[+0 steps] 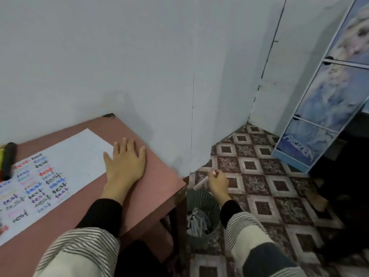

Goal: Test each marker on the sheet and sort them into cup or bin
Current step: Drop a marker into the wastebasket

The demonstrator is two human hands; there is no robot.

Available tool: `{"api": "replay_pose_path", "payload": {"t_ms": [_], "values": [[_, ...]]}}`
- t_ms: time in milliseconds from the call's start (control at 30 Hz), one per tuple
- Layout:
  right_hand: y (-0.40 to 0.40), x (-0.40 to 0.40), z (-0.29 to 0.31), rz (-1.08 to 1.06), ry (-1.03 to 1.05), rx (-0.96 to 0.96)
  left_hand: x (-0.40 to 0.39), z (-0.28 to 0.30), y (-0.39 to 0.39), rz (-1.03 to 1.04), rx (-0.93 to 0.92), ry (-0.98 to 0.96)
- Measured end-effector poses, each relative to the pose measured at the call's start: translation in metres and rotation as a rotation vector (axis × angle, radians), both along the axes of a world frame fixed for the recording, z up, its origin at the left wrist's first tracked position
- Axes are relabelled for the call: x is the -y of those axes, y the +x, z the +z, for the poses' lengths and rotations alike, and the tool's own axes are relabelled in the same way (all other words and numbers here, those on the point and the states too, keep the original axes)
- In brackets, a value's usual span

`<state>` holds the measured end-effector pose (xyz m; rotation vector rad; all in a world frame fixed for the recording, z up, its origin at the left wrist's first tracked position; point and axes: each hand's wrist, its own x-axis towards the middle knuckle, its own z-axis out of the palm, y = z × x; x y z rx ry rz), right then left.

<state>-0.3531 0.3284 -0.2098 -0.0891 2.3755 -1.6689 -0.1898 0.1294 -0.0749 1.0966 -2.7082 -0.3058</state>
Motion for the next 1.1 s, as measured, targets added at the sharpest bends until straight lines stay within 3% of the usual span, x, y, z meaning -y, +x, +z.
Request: {"api": "replay_pose_path", "payload": {"t_ms": [167, 267, 400, 500, 633, 833, 933, 1100], "values": [[0.014, -0.020, -0.063, 0.259, 0.305, 0.096, 0.000, -0.001, -0.001, 0.011, -0.006, -0.008], [0.012, -0.023, -0.073, 0.373, 0.331, 0.202, -0.001, -0.001, -0.001, 0.017, -0.016, 0.000], [0.003, -0.015, -0.062, 0.304, 0.234, 0.218, 0.000, -0.001, 0.000, 0.021, -0.075, 0.007], [-0.001, 0.006, -0.026, 0.286, 0.153, 0.113, 0.002, 0.003, 0.005, 0.022, -0.242, 0.052], [0.012, 0.046, 0.069, 0.306, -0.031, -0.095, 0.011, 0.020, 0.025, 0.047, -0.420, 0.028], [0.061, 0.123, 0.183, 0.512, -0.113, -0.391, 0.055, 0.032, 0.073, 0.189, -0.468, -0.130], [0.098, 0.161, 0.200, 0.668, -0.049, -0.422, 0.074, 0.034, 0.105, 0.274, -0.438, -0.194], [0.154, 0.232, 0.177, 0.867, 0.168, -0.551, 0.109, 0.034, 0.169, 0.430, -0.373, -0.271]]}}
